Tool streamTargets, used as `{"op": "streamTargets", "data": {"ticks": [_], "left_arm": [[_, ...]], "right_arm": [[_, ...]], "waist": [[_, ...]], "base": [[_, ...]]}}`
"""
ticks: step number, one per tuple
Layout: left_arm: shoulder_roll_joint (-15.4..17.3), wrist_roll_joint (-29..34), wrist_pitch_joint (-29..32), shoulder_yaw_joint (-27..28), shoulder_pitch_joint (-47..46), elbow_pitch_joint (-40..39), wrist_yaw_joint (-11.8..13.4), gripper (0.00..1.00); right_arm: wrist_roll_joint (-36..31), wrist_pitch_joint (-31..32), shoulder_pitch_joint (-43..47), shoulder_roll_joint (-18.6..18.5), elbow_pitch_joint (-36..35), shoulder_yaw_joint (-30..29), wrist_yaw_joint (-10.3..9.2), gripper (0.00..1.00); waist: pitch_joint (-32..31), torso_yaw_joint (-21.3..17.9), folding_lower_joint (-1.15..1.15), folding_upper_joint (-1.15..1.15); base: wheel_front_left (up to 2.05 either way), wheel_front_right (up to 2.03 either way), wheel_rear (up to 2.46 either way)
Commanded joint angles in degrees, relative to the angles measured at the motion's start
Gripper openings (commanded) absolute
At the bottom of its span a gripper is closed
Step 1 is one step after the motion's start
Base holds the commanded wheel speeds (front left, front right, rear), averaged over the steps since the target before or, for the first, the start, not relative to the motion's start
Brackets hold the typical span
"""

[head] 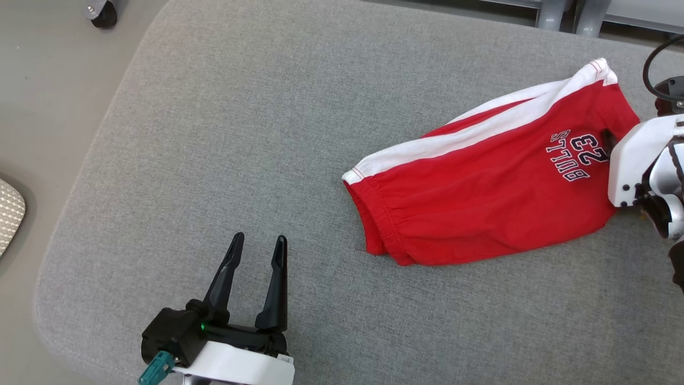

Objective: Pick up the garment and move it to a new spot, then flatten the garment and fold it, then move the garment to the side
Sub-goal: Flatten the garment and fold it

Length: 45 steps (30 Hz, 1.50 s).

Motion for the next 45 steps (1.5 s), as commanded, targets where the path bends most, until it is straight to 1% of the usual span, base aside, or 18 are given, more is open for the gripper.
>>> {"op": "streamTargets", "data": {"ticks": [1, 3, 4, 5, 10, 16, 20, 24, 27, 32, 36, 38, 40, 42, 45], "left_arm": [[0.1, -0.3, -0.1, 0.1, -0.8, 0.2, 0.4, 1.0], [0.2, -0.3, -0.1, 0.3, -0.5, 0.4, 0.4, 1.0], [0.2, -0.4, -0.1, 0.4, -0.2, 0.5, 0.3, 1.0], [0.1, -0.4, -0.1, 0.5, 0.0, 0.6, 0.1, 1.0], [0.2, 1.2, -0.1, 2.1, 1.6, 1.4, -0.4, 1.0], [0.2, 2.8, -0.1, 4.0, 3.8, 2.1, -1.1, 1.0], [0.2, 3.8, -0.1, 4.9, 4.9, 2.0, -1.7, 1.0], [0.2, 4.6, -0.1, 5.0, 5.7, 2.3, -2.3, 1.0], [0.2, 5.0, -0.1, 4.8, 5.8, 2.8, -3.1, 1.0], [0.2, 5.5, -0.1, 4.4, 5.6, 3.6, -4.0, 1.0], [0.1, 5.5, -0.1, 4.0, 5.8, 4.1, -4.4, 1.0], [0.2, 5.5, -0.1, 3.8, 5.9, 4.4, -4.6, 1.0], [0.2, 5.4, -0.1, 3.6, 6.1, 4.7, -4.6, 1.0], [0.2, 5.0, -0.1, 3.6, 6.3, 4.9, -4.4, 1.0], [0.2, 4.6, -0.1, 3.4, 6.6, 5.1, -4.1, 1.0]], "right_arm": [[1.6, 1.9, 3.7, 0.6, 1.4, 1.7, 0.25, 0.0], [4.9, 3.1, 4.3, 0.8, 0.8, 2.9, 0.27, 0.0], [6.1, 2.7, 4.4, 0.4, 0.5, 2.7, 0.23, 0.0], [7.5, 2.2, 4.5, 0.1, 0.4, 2.0, 0.22, 0.0], [15.2, -0.8, 7.0, 1.7, -1.4, -0.9, 0.14, 0.0], [24.3, -1.9, 14.0, 2.3, -9.2, -0.3, 0.14, 0.0], [28.3, -2.1, 18.5, 0.9, -14.2, -1.7, 0.14, 0.0], [29.8, -2.6, 21.9, 1.0, -14.7, -4.4, 0.14, 0.0], [29.4, -4.4, 23.2, 1.3, -12.2, -7.6, 0.14, 0.0], [28.3, -6.8, 23.3, 1.4, -8.2, -10.5, 0.15, 0.0], [27.4, -8.6, 22.1, 0.2, -7.3, -12.5, 0.14, 0.0], [26.7, -9.4, 21.4, -0.3, -8.6, -12.8, 0.15, 0.0], [26.6, -9.5, 20.6, -0.2, -11.3, -11.9, 0.15, 0.0], [26.3, -8.7, 20.3, 0.3, -15.1, -9.7, 0.15, 0.0], [26.1, -6.3, 20.5, 1.6, -21.2, -4.7, 0.15, 0.0]], "waist": [[-0.3, 0.0, 0.0, 0.0], [-1.0, -0.5, 0.0, 0.0], [-1.6, -0.9, 0.0, 0.0], [-2.2, -1.3, 0.0, 0.0], [-6.8, -5.1, 0.0, 0.0], [-12.3, -10.6, 0.0, 0.0], [-14.1, -13.9, 0.0, 0.0], [-14.6, -15.7, 0.0, 0.0], [-14.5, -16.3, 0.0, 0.0], [-14.3, -15.9, 0.0, 0.0], [-13.9, -15.0, 0.0, 0.0], [-13.9, -14.4, 0.0, 0.0], [-13.9, -13.9, 0.0, 0.0], [-14.2, -13.4, 0.0, 0.0], [-14.5, -12.7, 0.0, 0.0]], "base": [[0.0, 0.0, 0.0], [0.0, 0.0, 0.0], [0.0, 0.0, 0.0], [0.0, 0.0, 0.0], [0.0, 0.0, 0.0], [0.0, 0.0, 0.0], [0.0, 0.0, 0.0], [0.0, 0.0, 0.0], [0.0, 0.0, 0.0], [0.0, 0.0, 0.0], [0.0, 0.0, 0.0], [0.0, 0.0, 0.0], [0.0, 0.0, 0.0], [0.0, 0.0, 0.0], [0.0, 0.0, 0.0]]}}
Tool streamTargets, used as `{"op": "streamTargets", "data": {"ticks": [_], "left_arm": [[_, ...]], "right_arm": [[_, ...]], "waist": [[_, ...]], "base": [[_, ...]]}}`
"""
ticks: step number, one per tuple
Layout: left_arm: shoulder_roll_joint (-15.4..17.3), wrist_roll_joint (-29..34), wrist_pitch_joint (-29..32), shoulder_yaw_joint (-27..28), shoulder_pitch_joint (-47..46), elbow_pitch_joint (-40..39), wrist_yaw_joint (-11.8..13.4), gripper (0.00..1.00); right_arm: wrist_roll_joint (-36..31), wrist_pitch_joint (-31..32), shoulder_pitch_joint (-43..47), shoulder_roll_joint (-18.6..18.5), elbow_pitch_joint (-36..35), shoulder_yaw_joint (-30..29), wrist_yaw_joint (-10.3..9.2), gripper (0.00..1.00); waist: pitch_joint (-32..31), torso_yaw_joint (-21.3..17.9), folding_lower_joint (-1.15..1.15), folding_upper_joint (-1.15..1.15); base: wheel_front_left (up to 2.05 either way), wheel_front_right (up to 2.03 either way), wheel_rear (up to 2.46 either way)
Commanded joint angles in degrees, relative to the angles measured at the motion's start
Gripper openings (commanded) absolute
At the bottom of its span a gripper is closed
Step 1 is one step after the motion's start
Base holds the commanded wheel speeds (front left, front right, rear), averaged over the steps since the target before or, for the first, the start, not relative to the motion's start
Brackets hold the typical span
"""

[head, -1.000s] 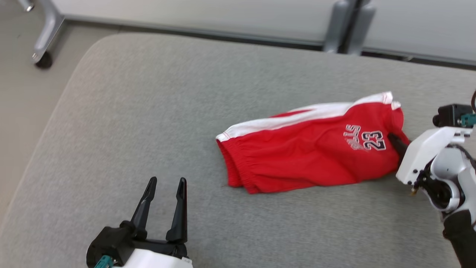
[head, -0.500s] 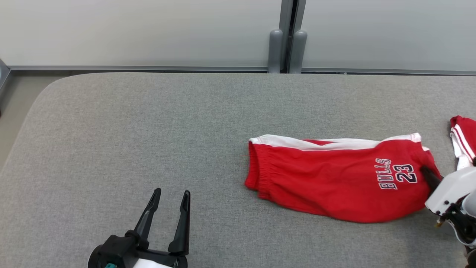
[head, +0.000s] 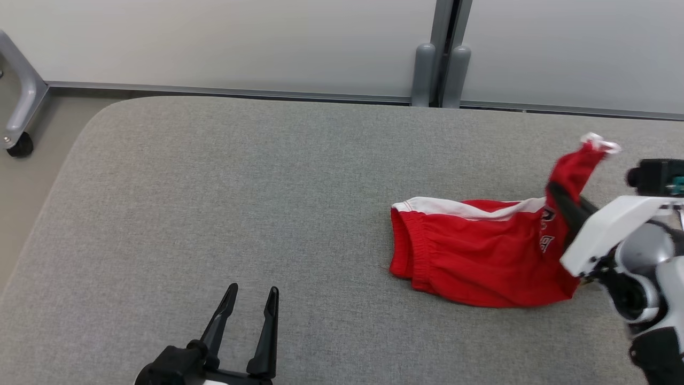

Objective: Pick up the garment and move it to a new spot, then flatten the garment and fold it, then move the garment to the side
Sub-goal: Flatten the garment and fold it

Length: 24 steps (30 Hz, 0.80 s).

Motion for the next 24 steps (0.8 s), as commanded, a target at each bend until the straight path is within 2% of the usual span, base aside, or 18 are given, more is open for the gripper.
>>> {"op": "streamTargets", "data": {"ticks": [1, 4, 11, 24], "left_arm": [[0.2, -0.4, -0.1, 0.0, 0.5, 0.1, 0.3, 1.0], [0.2, -0.8, -0.1, -0.3, 0.5, 0.5, 0.7, 1.0], [0.2, -1.5, -0.1, -0.8, 0.6, 0.9, 1.2, 1.0], [0.2, -1.6, -0.1, -0.5, 1.0, 0.9, 1.6, 1.0]], "right_arm": [[-0.1, 1.6, 0.7, 0.8, -2.5, 2.7, 0.1, 0.0], [-1.2, 4.3, 1.8, 3.3, -6.2, 9.1, 0.09, 0.0], [-3.8, 3.8, 3.1, 8.2, -4.1, 13.1, 0.1, 0.0], [-6.6, 2.1, 3.9, 14.0, 0.0, 13.2, 0.1, 0.0]], "waist": [[-0.2, 0.5, 0.0, 0.0], [-0.2, 1.7, 0.0, 0.0], [-0.4, 4.0, 0.0, 0.0], [-0.6, 4.6, 0.0, 0.0]], "base": [[0.0, 0.0, 0.0], [0.0, 0.0, 0.0], [0.0, 0.0, 0.0], [0.0, 0.0, 0.0]]}}
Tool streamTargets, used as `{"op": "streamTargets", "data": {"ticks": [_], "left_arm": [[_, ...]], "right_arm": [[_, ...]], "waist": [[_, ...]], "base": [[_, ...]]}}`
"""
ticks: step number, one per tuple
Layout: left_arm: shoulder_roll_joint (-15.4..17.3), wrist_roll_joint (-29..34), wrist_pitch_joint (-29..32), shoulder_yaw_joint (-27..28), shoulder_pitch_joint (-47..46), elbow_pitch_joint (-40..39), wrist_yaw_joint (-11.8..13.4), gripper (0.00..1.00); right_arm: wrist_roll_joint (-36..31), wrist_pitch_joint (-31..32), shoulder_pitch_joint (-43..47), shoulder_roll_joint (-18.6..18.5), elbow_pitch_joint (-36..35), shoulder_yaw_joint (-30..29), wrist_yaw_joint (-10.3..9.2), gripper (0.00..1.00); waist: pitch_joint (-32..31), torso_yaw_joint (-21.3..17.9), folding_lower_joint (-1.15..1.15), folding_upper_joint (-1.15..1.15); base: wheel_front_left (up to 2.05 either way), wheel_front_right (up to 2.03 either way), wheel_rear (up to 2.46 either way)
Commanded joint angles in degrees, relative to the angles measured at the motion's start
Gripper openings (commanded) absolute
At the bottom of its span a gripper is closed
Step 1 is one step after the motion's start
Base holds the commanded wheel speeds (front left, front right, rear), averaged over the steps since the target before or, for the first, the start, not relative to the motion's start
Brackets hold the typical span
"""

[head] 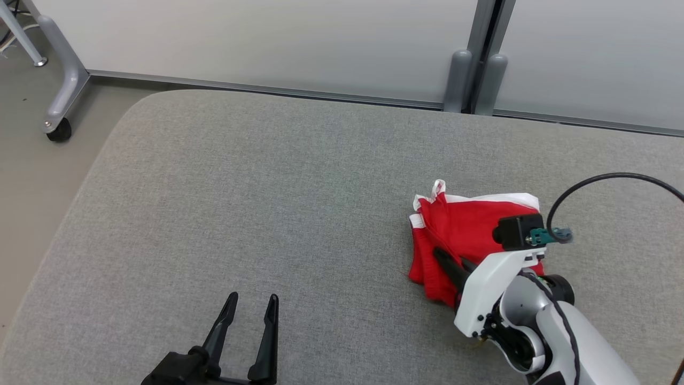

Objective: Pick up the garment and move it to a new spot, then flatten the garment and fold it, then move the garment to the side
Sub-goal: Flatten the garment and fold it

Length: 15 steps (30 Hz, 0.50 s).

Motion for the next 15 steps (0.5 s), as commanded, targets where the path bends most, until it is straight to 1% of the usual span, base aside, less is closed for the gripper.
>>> {"op": "streamTargets", "data": {"ticks": [1, 2, 3, 4, 5, 9, 11, 13, 15], "left_arm": [[0.2, -0.1, -0.1, 0.3, 0.1, 0.0, 0.1, 1.0], [0.2, -0.1, -0.1, 0.2, 0.0, 0.0, 0.1, 1.0], [0.2, 0.0, -0.1, 0.2, -0.1, 0.1, 0.1, 1.0], [0.2, 0.0, -0.1, 0.2, -0.1, 0.1, 0.1, 1.0], [0.2, 0.0, -0.1, 0.2, -0.1, 0.1, 0.2, 1.0], [0.2, 0.5, -0.1, 0.7, 0.4, 0.1, 0.2, 1.0], [0.2, 0.7, -0.1, 1.1, 0.7, 0.2, 0.2, 1.0], [0.2, 1.1, -0.1, 1.5, 1.0, 0.2, 0.2, 1.0], [0.2, 1.1, -0.1, 2.1, 1.6, 0.2, 0.2, 1.0]], "right_arm": [[-0.8, -0.8, 0.0, 0.6, 0.9, -0.4, 0.1, 0.02], [-0.9, -1.4, -0.2, 0.9, 1.4, -0.3, 0.1, 0.31], [-1.0, -2.1, -0.5, 1.2, 1.5, 0.0, 0.1, 0.66], [-1.0, -2.1, -0.5, 1.2, 1.5, 0.0, 0.1, 0.66], [-0.9, -2.8, -0.6, 1.5, 1.7, 0.3, 0.1, 1.0], [0.1, -7.8, -0.7, 2.0, 0.7, 1.6, 0.1, 1.0], [-0.5, -10.7, 0.1, 2.0, -0.5, 2.3, 0.1, 1.0], [-1.6, -13.9, 1.4, 0.7, -1.6, 2.4, 0.1, 1.0], [-3.9, -18.4, 2.8, -1.2, -3.2, 1.9, 0.1, 1.0]], "waist": [[0.0, -0.2, 0.0, 0.0], [0.0, -0.3, 0.0, 0.0], [-0.1, -0.3, 0.0, 0.0], [-0.1, -0.3, 0.0, 0.0], [-0.1, -0.4, 0.0, 0.0], [-0.7, -1.3, 0.0, 0.0], [-1.2, -2.1, 0.0, 0.0], [-1.9, -3.0, 0.0, 0.0], [-2.8, -3.9, 0.0, 0.0]], "base": [[0.0, 0.0, 0.0], [0.0, 0.0, 0.0], [0.0, 0.0, 0.0], [0.0, 0.0, 0.0], [0.0, 0.0, 0.0], [0.0, 0.0, 0.0], [0.0, 0.0, 0.0], [0.0, 0.0, 0.0], [0.0, 0.0, 0.0]]}}
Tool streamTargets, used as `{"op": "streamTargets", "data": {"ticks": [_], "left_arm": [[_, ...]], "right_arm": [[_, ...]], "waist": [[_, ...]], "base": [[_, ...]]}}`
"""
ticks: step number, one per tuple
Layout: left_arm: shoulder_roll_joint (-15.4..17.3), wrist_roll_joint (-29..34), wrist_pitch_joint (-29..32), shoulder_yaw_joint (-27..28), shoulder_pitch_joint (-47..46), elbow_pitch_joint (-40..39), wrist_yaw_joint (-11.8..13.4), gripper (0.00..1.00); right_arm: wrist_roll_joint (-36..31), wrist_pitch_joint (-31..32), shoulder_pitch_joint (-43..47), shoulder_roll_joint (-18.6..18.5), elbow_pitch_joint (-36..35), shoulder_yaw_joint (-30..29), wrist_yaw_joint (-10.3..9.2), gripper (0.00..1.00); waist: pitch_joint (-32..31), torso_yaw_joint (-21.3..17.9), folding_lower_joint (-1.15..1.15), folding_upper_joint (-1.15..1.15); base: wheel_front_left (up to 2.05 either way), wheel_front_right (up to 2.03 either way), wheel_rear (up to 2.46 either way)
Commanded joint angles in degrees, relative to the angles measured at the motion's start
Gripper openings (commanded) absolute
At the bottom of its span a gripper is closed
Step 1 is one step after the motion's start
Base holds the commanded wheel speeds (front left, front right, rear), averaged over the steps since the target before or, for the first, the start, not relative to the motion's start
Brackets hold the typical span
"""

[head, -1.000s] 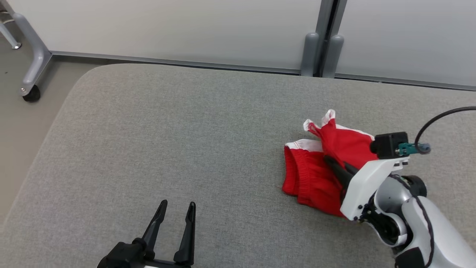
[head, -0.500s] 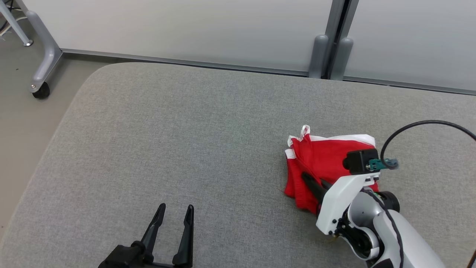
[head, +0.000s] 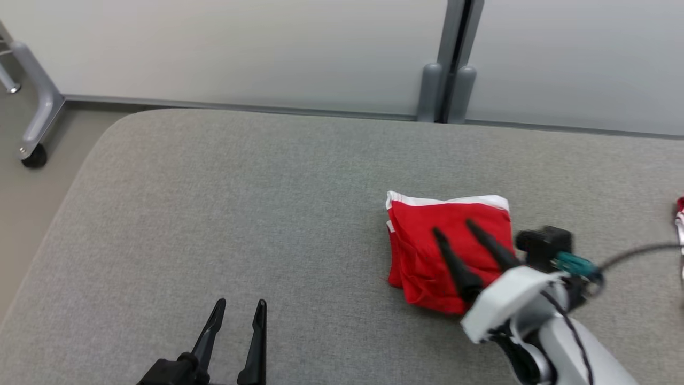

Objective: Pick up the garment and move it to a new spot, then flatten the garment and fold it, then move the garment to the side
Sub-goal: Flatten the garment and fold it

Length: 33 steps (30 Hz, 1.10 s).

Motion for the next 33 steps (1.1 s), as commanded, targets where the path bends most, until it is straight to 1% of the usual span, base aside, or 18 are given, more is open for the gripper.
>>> {"op": "streamTargets", "data": {"ticks": [1, 5, 7, 8, 10, 11, 14, 16, 18, 21, 24, 27, 29, 30, 31, 32, 33], "left_arm": [[0.2, 0.4, -0.1, 0.4, 0.9, 0.1, 0.2, 1.0], [0.2, 0.5, -0.1, 1.9, 1.7, -0.1, 0.4, 1.0], [0.2, 0.6, -0.1, 2.5, 2.2, 0.0, 0.3, 1.0], [0.2, 0.6, -0.1, 2.8, 2.4, 0.0, 0.2, 1.0], [0.2, 0.5, -0.1, 3.5, 2.9, 0.2, 0.0, 1.0], [0.2, 0.6, -0.1, 3.8, 3.0, 0.2, 0.0, 1.0], [0.2, 0.6, -0.1, 5.0, 3.2, 0.3, -0.2, 1.0], [0.2, 0.5, -0.1, 5.7, 3.4, 0.6, -0.3, 1.0], [0.2, 0.4, -0.1, 6.4, 3.5, 0.9, -0.3, 1.0], [0.2, 0.3, -0.1, 7.2, 3.6, 1.1, -0.5, 1.0], [0.2, 0.4, -0.1, 7.6, 3.6, 1.0, -0.5, 1.0], [0.2, 0.6, -0.1, 7.4, 3.4, 1.0, -0.6, 1.0], [0.2, 0.7, -0.1, 7.0, 3.0, 1.1, -0.7, 1.0], [0.2, 0.6, -0.1, 6.8, 2.7, 1.1, -0.8, 1.0], [0.2, 0.7, -0.1, 6.7, 2.3, 1.2, -0.9, 1.0], [0.2, 0.8, -0.1, 6.5, 2.0, 1.2, -1.0, 1.0], [0.2, 0.8, -0.1, 6.5, 2.0, 1.2, -1.0, 1.0]], "right_arm": [[-1.1, -1.8, 1.5, -1.2, -0.3, -1.0, 0.08, 1.0], [-5.6, -10.5, 6.7, -4.2, -0.5, -6.1, 0.08, 1.0], [-9.5, -13.0, 9.1, -6.0, 0.0, -9.0, 0.09, 1.0], [-10.2, -13.7, 10.5, -5.9, 0.5, -11.0, 0.08, 1.0], [-14.4, -14.7, 12.8, -6.8, 0.9, -14.8, 0.09, 1.0], [-15.6, -14.8, 13.7, -6.5, 0.9, -16.9, 0.09, 1.0], [-19.6, -14.9, 17.2, -4.5, -2.7, -24.3, 0.08, 1.0], [-22.3, -14.9, 19.7, -3.2, -4.7, -27.6, 0.09, 1.0], [-23.9, -14.9, 21.7, -1.8, -5.2, -30.3, 0.09, 1.0], [-25.4, -14.9, 23.4, -0.6, -4.9, -32.3, 0.09, 1.0], [-26.0, -14.9, 23.5, 0.2, -4.9, -32.6, 0.09, 1.0], [-26.1, -14.9, 21.5, 0.6, -5.6, -31.4, 0.08, 1.0], [-25.9, -14.9, 19.7, 0.6, -5.7, -29.2, 0.08, 1.0], [-25.5, -14.9, 18.7, 0.4, -5.1, -27.6, 0.09, 0.93], [-25.2, -14.9, 17.5, 0.0, -4.3, -25.5, 0.09, 0.64], [-24.8, -14.9, 16.0, -0.4, -3.4, -23.4, 0.09, 0.45], [-24.8, -14.9, 16.0, -0.4, -3.4, -23.4, 0.09, 0.45]], "waist": [[-1.2, -1.2, 0.0, 0.0], [-2.9, -3.3, 0.0, 0.0], [-3.8, -4.1, 0.0, 0.0], [-4.2, -4.5, 0.0, 0.0], [-4.8, -5.2, 0.0, 0.0], [-4.9, -5.5, 0.0, 0.0], [-5.1, -6.1, 0.0, 0.0], [-5.2, -6.3, 0.0, 0.0], [-5.3, -6.3, 0.0, 0.0], [-5.3, -6.3, 0.0, 0.0], [-5.1, -6.3, 0.0, 0.0], [-4.8, -6.0, 0.0, 0.0], [-4.5, -5.6, 0.0, 0.0], [-4.2, -5.3, 0.0, 0.0], [-3.9, -5.0, 0.0, 0.0], [-3.5, -4.7, 0.0, 0.0], [-3.5, -4.7, 0.0, 0.0]], "base": [[0.0, 0.0, 0.0], [0.0, 0.0, 0.0], [0.0, 0.0, 0.0], [0.0, 0.0, 0.0], [0.0, 0.0, 0.0], [0.0, 0.0, 0.0], [0.0, 0.0, 0.0], [0.0, 0.0, 0.0], [0.0, 0.0, 0.0], [0.0, 0.0, 0.0], [0.0, 0.0, 0.0], [0.0, 0.0, 0.0], [0.0, 0.0, 0.0], [0.0, 0.0, 0.0], [0.0, 0.0, 0.0], [0.0, 0.0, 0.0], [0.0, 0.0, 0.0]]}}
